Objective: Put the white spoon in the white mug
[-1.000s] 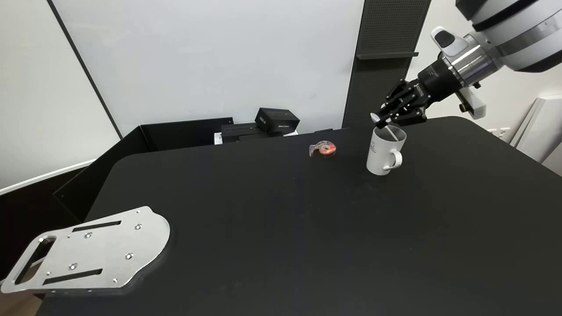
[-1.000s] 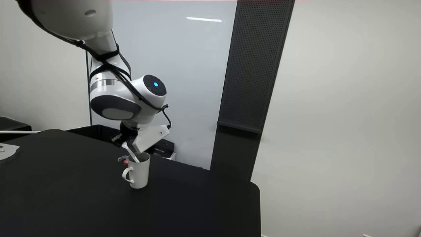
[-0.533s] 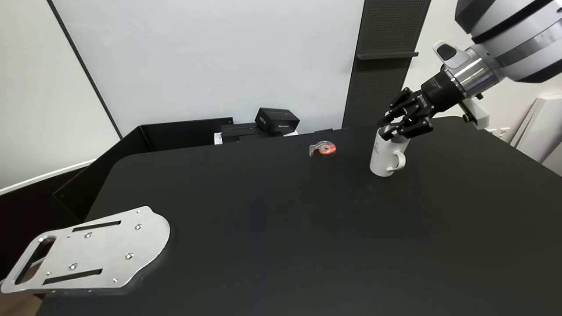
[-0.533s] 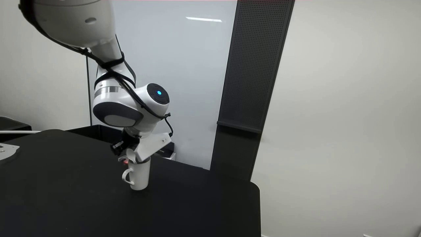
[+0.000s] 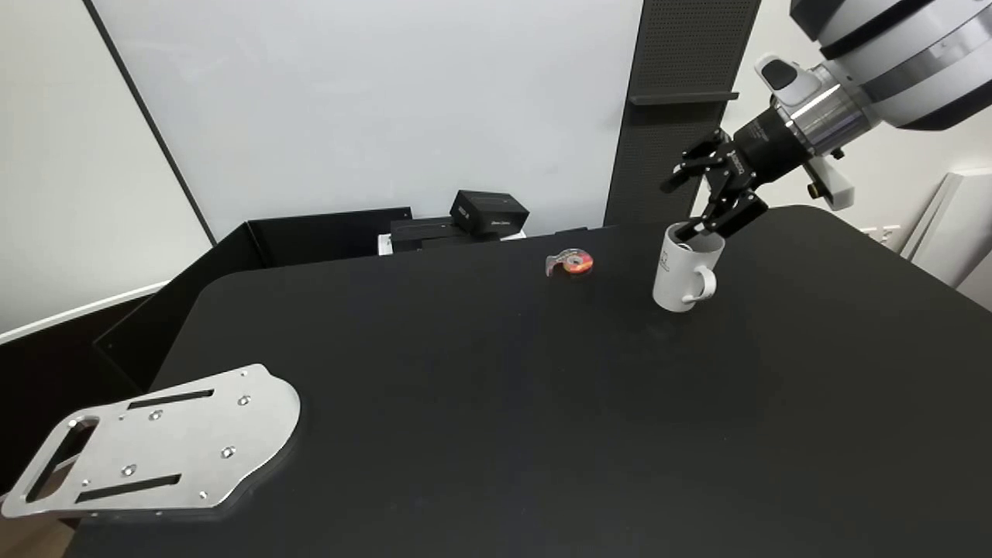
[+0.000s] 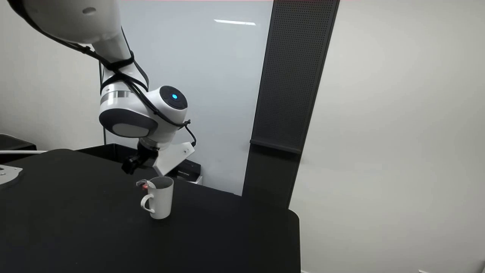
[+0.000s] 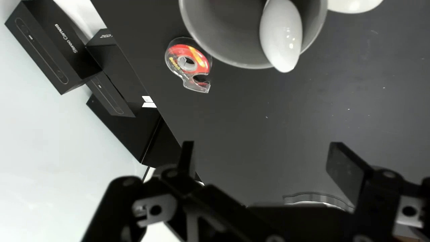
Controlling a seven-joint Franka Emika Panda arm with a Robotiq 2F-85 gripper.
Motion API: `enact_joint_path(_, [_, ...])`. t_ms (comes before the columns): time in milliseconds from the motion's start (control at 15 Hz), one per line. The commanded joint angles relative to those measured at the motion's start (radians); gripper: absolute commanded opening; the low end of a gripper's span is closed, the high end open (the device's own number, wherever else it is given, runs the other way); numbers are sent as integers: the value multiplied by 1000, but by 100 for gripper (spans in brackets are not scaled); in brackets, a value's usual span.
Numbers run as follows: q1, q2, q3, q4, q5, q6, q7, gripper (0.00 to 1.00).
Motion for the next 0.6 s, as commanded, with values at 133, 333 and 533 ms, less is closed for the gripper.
enact_joint_path(133, [46, -42, -2, -32, -16, 125, -28, 100])
enact_joint_path(333, [106, -53, -59, -56, -113, 162, 9, 100])
enact_joint_path(533, [189, -61, -157, -77, -232, 165, 74, 100])
